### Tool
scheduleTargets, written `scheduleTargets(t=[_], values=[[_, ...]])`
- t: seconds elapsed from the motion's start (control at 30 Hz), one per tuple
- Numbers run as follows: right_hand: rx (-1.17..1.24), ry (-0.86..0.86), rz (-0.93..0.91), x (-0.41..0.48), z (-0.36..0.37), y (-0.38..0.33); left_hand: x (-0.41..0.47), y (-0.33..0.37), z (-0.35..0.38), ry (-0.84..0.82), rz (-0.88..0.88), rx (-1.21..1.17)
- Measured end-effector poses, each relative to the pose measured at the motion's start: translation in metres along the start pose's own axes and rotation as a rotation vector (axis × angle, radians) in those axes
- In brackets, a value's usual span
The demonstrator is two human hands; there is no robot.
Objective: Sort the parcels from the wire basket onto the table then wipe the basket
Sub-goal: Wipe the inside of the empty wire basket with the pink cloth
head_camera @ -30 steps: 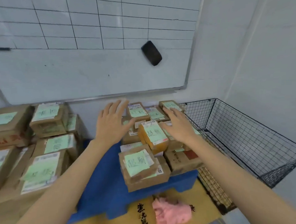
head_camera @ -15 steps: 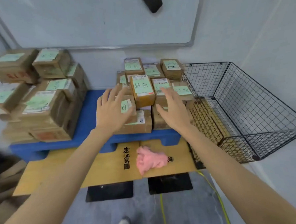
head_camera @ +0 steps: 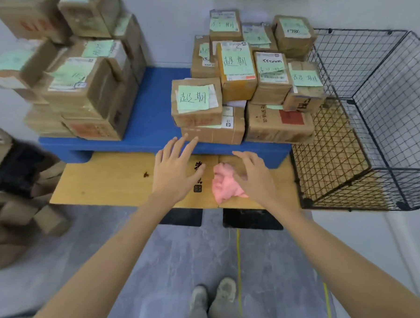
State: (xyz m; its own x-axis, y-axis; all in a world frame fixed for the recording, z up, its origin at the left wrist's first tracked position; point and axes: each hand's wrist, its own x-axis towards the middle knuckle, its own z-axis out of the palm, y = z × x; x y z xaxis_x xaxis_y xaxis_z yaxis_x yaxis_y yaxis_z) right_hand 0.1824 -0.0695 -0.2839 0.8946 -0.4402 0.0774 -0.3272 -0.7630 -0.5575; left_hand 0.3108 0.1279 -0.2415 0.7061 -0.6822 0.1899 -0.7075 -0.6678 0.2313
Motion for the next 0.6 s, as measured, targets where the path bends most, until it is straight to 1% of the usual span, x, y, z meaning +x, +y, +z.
scheduleTargets(t=[0.2,0.33,0.47,0.53,0.6], values=[[-0.096,-0.148,0.080,0.011,0.036,0.027,-0.004,-0.008,0.029,-0.093,-0.035,-0.007],[-0.159,-0.288,0.142,0.013,0.048,0.042,-0.003,-0.008,0.047,-0.125,-0.016,-0.013],[-0.124,-0.318,0.171,0.012,0.056,0.049,0.006,-0.008,0.062,-0.138,-0.004,0.009],[-0.155,-0.320,0.159,0.012,0.063,0.055,0.010,-0.009,0.066,-0.152,0.002,0.008],[-0.186,-0.358,0.169,0.011,0.070,0.063,0.013,-0.009,0.069,-0.155,0.008,0.002]])
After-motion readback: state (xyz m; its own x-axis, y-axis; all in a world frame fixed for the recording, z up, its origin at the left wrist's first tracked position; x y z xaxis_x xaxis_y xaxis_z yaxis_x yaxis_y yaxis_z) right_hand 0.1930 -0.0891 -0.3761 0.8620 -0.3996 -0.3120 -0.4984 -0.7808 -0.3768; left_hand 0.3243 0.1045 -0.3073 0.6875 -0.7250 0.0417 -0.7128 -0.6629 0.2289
